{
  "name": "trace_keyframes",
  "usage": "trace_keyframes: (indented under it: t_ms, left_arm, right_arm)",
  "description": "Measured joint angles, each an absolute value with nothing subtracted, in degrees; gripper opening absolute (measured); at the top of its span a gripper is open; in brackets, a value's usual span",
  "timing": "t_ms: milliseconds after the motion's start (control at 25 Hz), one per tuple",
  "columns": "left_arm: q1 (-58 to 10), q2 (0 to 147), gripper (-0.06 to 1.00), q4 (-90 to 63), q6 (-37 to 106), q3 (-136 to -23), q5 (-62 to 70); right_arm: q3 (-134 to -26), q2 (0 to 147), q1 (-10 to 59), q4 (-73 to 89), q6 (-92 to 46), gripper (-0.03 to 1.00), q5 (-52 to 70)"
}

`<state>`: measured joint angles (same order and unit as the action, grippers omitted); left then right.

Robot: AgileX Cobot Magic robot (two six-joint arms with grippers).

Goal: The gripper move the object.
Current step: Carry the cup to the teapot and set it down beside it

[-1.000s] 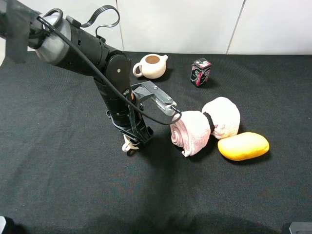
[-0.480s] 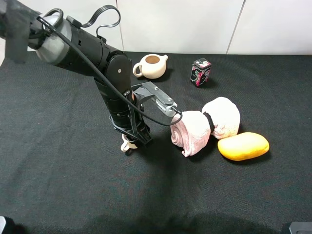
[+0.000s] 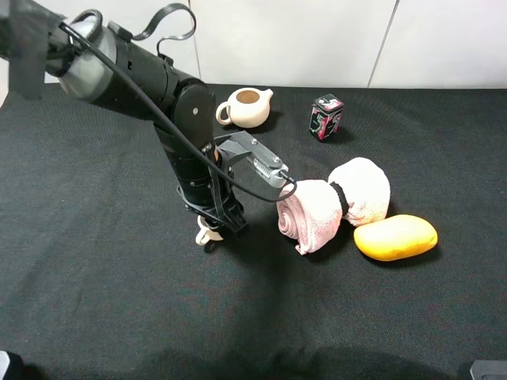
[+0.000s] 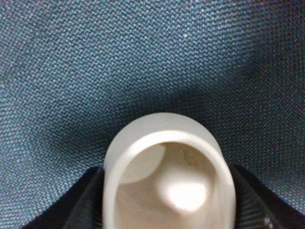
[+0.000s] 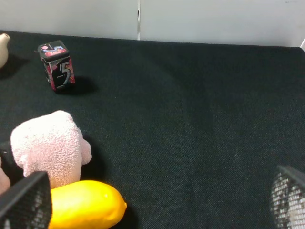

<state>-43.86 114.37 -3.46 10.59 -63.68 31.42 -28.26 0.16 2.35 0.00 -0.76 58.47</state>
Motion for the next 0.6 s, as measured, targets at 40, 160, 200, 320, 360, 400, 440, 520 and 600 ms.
trace_keyframes:
  t_ms: [40,160,200,320,360,400,440,520,600]
  left_arm:
    - [-43.86,113.98,0.57,-3.47,10.32,-64.19,32.12]
    - [-43.86,112.97,0.57,-3.45,10.01,-66.05,33.89]
    - [-43.86,112.91,0.57,-3.45,9.95,-66.85,34.73]
    - [-43.86,112.91,0.57,-3.45,9.37,-68.91,37.43]
    - [-43.86,112.91,0.57,-3.45,9.17,-69.76,38.47]
    - [-43.86,112.91,0.57,-3.45,8.91,-70.57,39.34]
    - [-43.86,112.91,0.57,-3.45,8.78,-71.62,40.43]
    - [-43.86,112.91,0.57,-3.45,8.55,-73.77,42.80]
    - [-43.86,112.91,0.57,-3.45,8.41,-76.30,44.98]
  right_arm:
    - [-28.26,0.16,2.35,0.00,-0.76,0.69,58.47]
    - [-28.26,0.16,2.35,0.00,-0.76,0.69,58.47]
    - [-28.26,0.16,2.35,0.00,-0.76,0.69,58.47]
    - [-28.26,0.16,2.35,0.00,-0.76,0.69,58.47]
    - [-28.26,0.16,2.35,0.00,-0.76,0.69,58.47]
    - [-28.26,0.16,2.35,0.00,-0.76,0.69,58.47]
    - [-28.26,0.16,2.35,0.00,-0.76,0.69,58.47]
    - [-28.26,0.16,2.35,0.00,-0.76,0.69,58.47]
    - [-28.26,0.16,2.35,0.00,-0.76,0.69,58.47]
